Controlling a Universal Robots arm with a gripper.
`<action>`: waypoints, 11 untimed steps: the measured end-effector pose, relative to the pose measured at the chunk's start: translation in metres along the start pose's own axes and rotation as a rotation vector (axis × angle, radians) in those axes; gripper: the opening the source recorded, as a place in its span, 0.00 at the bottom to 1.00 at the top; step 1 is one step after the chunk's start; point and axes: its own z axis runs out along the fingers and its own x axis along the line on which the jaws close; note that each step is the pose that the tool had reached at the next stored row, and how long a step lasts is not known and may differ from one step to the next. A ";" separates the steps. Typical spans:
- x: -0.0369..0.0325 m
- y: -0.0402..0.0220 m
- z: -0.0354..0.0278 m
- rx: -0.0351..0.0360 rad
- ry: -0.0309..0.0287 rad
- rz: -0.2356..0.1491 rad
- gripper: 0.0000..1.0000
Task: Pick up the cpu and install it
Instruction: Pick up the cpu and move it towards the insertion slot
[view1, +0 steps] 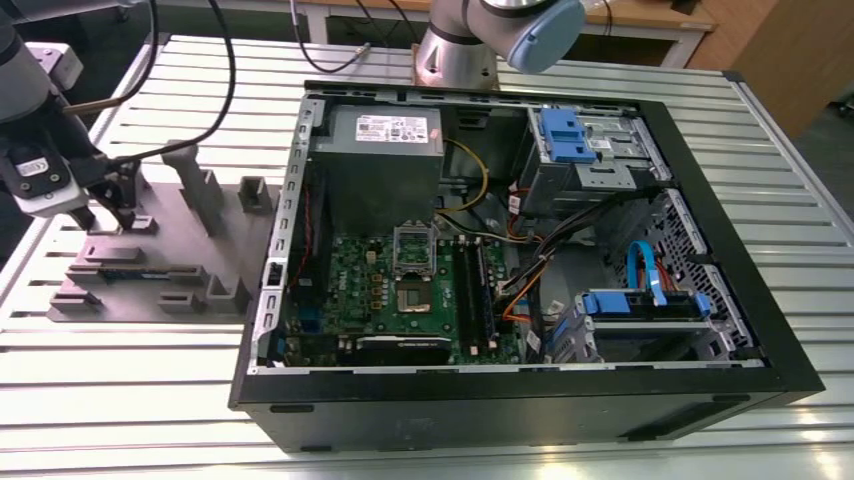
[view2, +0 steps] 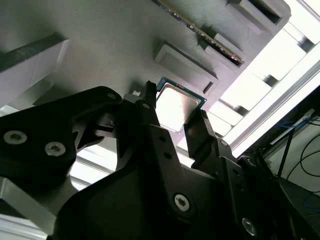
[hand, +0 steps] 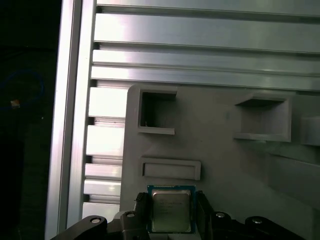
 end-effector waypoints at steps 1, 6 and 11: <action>0.0000 0.0000 -0.0007 0.0001 0.0001 0.000 0.47; 0.0000 0.0002 -0.0036 -0.0002 -0.0003 0.000 0.47; 0.0000 0.0003 -0.0072 -0.0001 -0.0001 0.000 0.47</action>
